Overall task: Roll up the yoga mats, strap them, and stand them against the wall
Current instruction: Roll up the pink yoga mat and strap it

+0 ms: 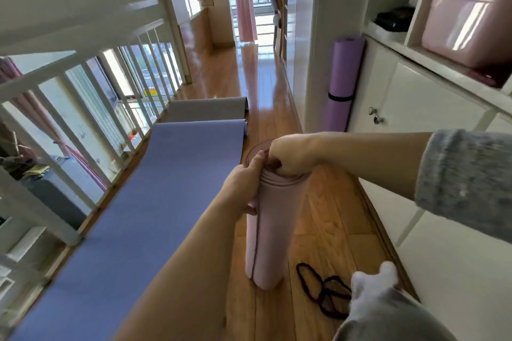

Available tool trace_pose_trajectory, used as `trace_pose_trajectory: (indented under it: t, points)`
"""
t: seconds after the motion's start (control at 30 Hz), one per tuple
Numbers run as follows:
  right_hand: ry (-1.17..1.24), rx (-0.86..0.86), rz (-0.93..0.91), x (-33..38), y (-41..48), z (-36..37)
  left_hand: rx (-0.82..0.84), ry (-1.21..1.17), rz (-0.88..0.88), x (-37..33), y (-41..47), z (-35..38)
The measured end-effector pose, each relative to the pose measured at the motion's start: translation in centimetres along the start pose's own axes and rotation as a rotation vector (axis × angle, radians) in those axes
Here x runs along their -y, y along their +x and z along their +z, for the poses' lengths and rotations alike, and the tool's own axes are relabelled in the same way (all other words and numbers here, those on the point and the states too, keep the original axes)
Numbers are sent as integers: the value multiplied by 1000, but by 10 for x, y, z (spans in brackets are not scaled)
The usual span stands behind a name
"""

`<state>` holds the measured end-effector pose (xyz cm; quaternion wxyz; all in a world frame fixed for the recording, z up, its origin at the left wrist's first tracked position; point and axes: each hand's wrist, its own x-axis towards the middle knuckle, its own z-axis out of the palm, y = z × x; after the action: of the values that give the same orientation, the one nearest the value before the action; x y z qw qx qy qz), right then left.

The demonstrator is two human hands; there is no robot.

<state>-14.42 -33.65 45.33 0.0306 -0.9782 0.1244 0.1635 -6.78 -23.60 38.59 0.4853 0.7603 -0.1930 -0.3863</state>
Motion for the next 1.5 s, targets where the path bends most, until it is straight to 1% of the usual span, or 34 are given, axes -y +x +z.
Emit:
trace_pose_trajectory:
  t: [0.07,0.2,0.27,0.37,0.53,0.67,0.73,0.83,0.9,1.0,1.03,1.07,1.13,1.17,1.2,1.27,1.33,1.4,1.5]
  points:
    - [93,-61,-1,-1,2,4,-20,-10,1,1,0,-5]
    - [110,-139,8,-3,7,16,-38,-19,-2,0,-2,-7]
    - [148,-282,14,-1,9,31,-45,-26,-5,1,-2,-10]
    - [297,-483,31,5,10,50,-46,-35,-1,3,-2,-16]
    - [406,-672,11,7,12,62,-25,-20,21,6,-1,-23]
    - [509,-882,-36,6,8,78,45,-5,20,6,-1,-25]
    - [558,-941,-60,2,6,85,79,10,26,7,-2,-24]
    - [571,-973,-74,-6,6,91,110,25,45,4,0,-20]
    - [550,-988,-105,-8,7,90,97,31,51,1,1,-19]
    - [535,-908,-188,-12,4,86,81,25,39,-2,2,-21]
    - [570,-893,-216,-14,3,85,78,21,39,-2,2,-22]
    - [655,-890,-230,-14,1,83,71,12,41,-2,2,-24]
    - [890,-912,-172,-9,-1,74,49,-16,36,-3,3,-27]
    - [946,-915,-106,-5,-1,71,45,-23,30,-4,4,-29]
    - [936,-884,-26,-1,0,69,50,-22,28,-5,3,-29]
    - [831,-742,78,7,1,68,67,-13,27,-7,2,-31]
    - [615,-649,66,11,0,71,74,-33,24,-5,1,-33]
    - [404,-620,63,15,-3,75,67,-59,15,-2,-1,-35]
    - [238,-625,183,30,-2,76,5,-57,23,-1,-4,-29]
